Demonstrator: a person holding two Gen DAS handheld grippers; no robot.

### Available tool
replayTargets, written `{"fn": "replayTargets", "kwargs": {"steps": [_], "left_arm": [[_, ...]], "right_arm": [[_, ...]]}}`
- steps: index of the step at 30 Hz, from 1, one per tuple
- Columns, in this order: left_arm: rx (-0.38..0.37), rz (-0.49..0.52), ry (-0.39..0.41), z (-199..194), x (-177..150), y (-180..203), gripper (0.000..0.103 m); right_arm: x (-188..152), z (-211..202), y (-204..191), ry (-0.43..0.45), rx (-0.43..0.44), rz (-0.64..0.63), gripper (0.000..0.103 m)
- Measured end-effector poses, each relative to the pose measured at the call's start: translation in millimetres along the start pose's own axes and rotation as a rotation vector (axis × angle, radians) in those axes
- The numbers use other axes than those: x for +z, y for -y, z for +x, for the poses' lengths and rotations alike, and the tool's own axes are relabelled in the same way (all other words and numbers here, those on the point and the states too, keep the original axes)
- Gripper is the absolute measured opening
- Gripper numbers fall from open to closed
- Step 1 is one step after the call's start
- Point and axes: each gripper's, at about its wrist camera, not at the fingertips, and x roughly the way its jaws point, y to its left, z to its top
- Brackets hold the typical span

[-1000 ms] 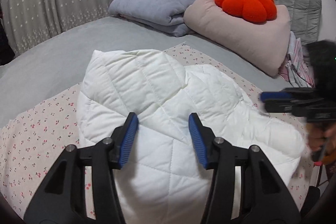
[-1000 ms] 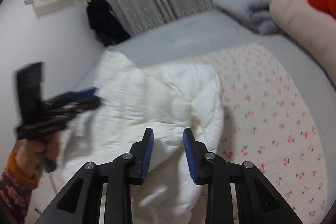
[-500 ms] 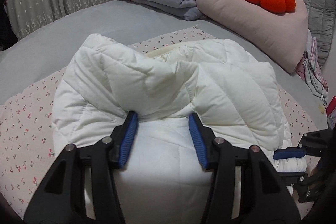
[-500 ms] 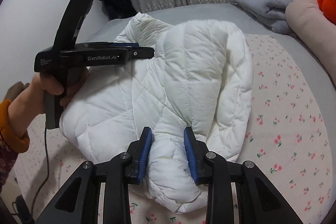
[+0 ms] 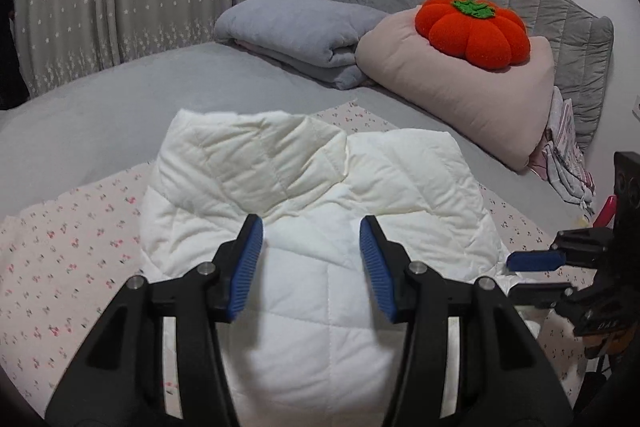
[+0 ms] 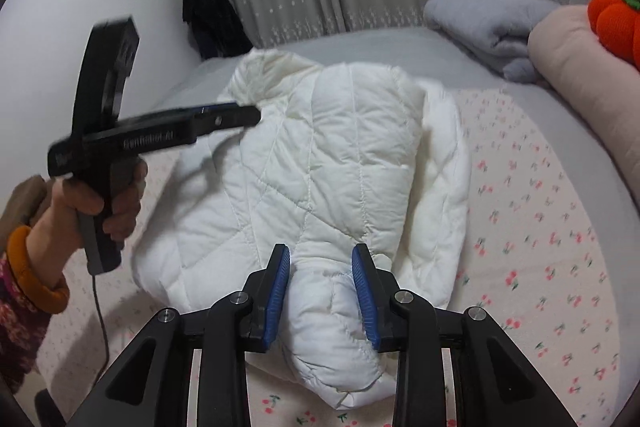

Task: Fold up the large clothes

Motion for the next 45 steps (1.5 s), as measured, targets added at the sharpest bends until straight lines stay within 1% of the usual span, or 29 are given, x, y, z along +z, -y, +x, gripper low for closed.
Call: {"fn": "replayTargets", "kwargs": {"steps": [2,3,5,6,7,9,10,12,13,15,16,19,24,27,31,32,33,34,35,36,37,38,39,40,41,43,45], "left_arm": [[0.033,-0.002,0.029,-3.6,14.9,-6.9,0.053],[0.053,-0.001,0.032,-2.1,20.2,-9.8,0.053],[0.100,0.000,0.017,9.9,28.7,-16.9,0.053],[0.117,-0.006,0.001,18.8,30.7,-20.5,0.053],[0.131,-0.016,-0.018,28.6,31.2,-25.1,0.053],[0.150,-0.035,-0.046,47.8,29.8,-32.0,0.053],[0.161,-0.041,-0.053,56.8,28.4,-34.1,0.053],[0.171,-0.062,-0.073,72.6,25.9,-38.5,0.053],[0.165,-0.076,-0.080,79.2,24.8,-41.3,0.053],[0.156,-0.107,-0.102,92.3,19.8,-49.0,0.053],[0.157,-0.115,-0.111,98.0,17.4,-50.3,0.053],[0.159,-0.120,-0.127,113.0,4.9,-53.3,0.053],[0.122,-0.187,-0.123,123.9,-8.5,-65.5,0.054],[0.126,-0.190,-0.123,125.9,-11.3,-64.6,0.054],[0.170,-0.156,-0.146,118.5,-3.6,-55.8,0.054],[0.167,-0.158,-0.155,112.1,-0.6,-54.3,0.054],[0.152,-0.169,-0.163,104.4,1.2,-54.2,0.058],[0.116,-0.195,-0.166,92.9,3.0,-54.8,0.062],[0.074,-0.226,-0.163,80.8,4.7,-55.3,0.074],[0.034,-0.256,-0.164,67.8,6.2,-55.5,0.083],[0.009,-0.277,-0.169,55.9,7.1,-55.5,0.086],[-0.012,-0.290,-0.173,44.6,7.4,-55.4,0.087],[-0.030,-0.298,-0.179,34.1,6.7,-55.2,0.092],[-0.041,-0.304,-0.194,23.9,4.5,-55.8,0.095],[-0.035,-0.314,-0.210,16.3,1.0,-57.2,0.100],[-0.040,-0.342,-0.240,4.9,-11.6,-63.3,0.100],[-0.037,-0.397,-0.295,2.8,-30.4,-74.0,0.100]], "right_arm": [[20.6,-7.7,-3.1,0.045,-0.020,0.006,0.036],[31.3,-7.9,-3.6,0.067,-0.033,0.006,0.038],[54.8,-3.1,-5.7,0.114,-0.093,0.002,0.039],[63.7,3.1,-6.2,0.115,-0.108,0.004,0.040],[72.3,13.9,-4.6,0.106,-0.137,0.007,0.040],[78.1,36.0,-2.5,0.079,-0.222,-0.005,0.040],[77.3,54.3,4.0,0.041,-0.261,0.003,0.040],[69.6,84.1,20.9,-0.033,-0.296,0.047,0.040],[64.3,93.2,28.6,-0.054,-0.290,0.073,0.040],[49.6,110.5,45.2,-0.081,-0.249,0.137,0.040],[43.0,116.6,51.4,-0.081,-0.221,0.168,0.040],[27.8,123.7,59.0,-0.058,-0.192,0.197,0.041],[20.3,137.7,74.5,-0.040,-0.141,0.241,0.041],[18.7,141.0,75.1,-0.041,-0.142,0.244,0.041],[22.7,138.2,65.8,-0.061,-0.165,0.217,0.042],[26.0,135.7,64.5,-0.071,-0.167,0.203,0.045],[29.2,131.7,63.4,-0.083,-0.170,0.193,0.048],[31.1,127.0,63.0,-0.091,-0.166,0.190,0.050],[33.2,120.8,62.6,-0.096,-0.150,0.192,0.056],[36.0,112.5,63.9,-0.096,-0.119,0.207,0.065],[37.8,104.6,66.0,-0.092,-0.086,0.234,0.071],[39.0,97.0,68.4,-0.086,-0.057,0.261,0.081],[40.4,88.4,71.4,-0.079,-0.030,0.289,0.086],[40.9,82.9,73.6,-0.081,-0.013,0.308,0.086],[40.7,79.0,75.4,-0.093,0.001,0.322,0.087],[37.6,73.8,79.0,-0.128,0.022,0.346,0.088],[30.8,69.9,82.5,-0.153,0.033,0.361,0.089]]}}
